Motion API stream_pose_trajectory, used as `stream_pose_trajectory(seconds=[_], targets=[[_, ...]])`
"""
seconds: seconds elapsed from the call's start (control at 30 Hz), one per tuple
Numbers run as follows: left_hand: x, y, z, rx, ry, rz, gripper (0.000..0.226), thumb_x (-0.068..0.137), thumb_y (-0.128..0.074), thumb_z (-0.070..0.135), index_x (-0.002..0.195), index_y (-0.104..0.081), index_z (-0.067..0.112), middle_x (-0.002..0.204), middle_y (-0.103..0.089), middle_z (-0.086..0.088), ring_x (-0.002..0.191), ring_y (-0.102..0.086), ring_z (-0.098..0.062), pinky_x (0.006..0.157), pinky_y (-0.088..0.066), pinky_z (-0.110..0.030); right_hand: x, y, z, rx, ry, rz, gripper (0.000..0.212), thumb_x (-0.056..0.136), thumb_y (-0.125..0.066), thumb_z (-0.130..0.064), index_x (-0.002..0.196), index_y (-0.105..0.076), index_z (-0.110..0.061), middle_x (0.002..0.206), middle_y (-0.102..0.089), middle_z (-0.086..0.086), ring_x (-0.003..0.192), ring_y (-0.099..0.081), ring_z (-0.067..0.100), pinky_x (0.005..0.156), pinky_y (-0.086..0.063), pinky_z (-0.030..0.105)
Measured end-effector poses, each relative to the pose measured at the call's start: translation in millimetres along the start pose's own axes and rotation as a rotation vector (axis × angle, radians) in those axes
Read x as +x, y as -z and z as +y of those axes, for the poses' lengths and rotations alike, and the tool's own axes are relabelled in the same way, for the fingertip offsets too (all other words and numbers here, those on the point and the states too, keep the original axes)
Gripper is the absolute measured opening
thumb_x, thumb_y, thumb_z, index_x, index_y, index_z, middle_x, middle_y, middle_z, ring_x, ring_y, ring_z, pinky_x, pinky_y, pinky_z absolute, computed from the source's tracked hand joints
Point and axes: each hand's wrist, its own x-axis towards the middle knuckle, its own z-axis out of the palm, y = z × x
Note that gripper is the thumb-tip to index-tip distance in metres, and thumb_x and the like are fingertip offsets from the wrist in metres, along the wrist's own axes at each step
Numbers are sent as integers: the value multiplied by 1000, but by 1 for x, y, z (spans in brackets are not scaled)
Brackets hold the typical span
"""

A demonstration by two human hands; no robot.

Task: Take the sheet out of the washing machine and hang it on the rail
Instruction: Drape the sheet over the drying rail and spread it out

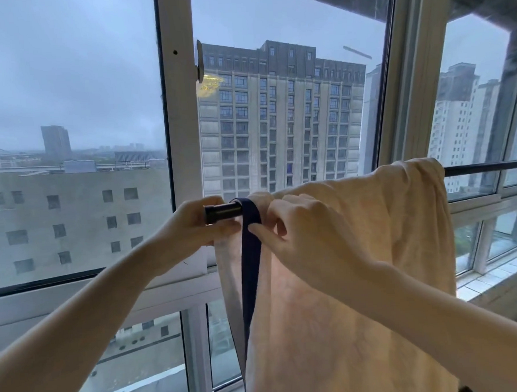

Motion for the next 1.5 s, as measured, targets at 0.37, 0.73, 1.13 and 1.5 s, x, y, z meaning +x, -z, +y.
stream_pose_trajectory(seconds=[0.37, 0.73, 1.13, 1.5], targets=[[-3, -14, -9, -140, -152, 336, 39, 81, -55, -18, 61, -41, 13, 53, -46, 1, 54, -47, -14, 48, -40, -22, 2, -21, -17, -185, -10, 189, 48, 80, -46, -65, 97, -50, -21, 95, -54, -3, 84, -56, 14, 48, -44, 20], [4, -8, -3, -159, -113, 384, 31, 90, -52, -5, 65, -42, 11, 67, -45, -11, 63, -48, -16, 58, -41, -30, 14, -14, 25, -54, 80, 1, 46, 91, -34, -49, 122, -55, -22, 113, -49, -8, 107, -40, 13, 92, -39, 37], [6, -15, 6, -128, -145, 315, 20, 84, -60, -8, 83, -63, 12, 66, -69, 9, 61, -65, -4, 54, -49, -14, 28, 1, 65, -3, -9, 149, 12, 92, -56, -11, 93, -68, -10, 87, -47, -9, 86, -47, 10, 79, -37, 14], [-5, -23, -6, -114, -79, 344, 23, 84, -63, -1, 79, -69, 21, 63, -69, 12, 61, -64, 0, 57, -48, -11, 8, -5, 23, -115, 38, 176, 13, 88, -49, -13, 97, -58, -14, 97, -54, -2, 91, -47, 12, 81, -44, 24]])
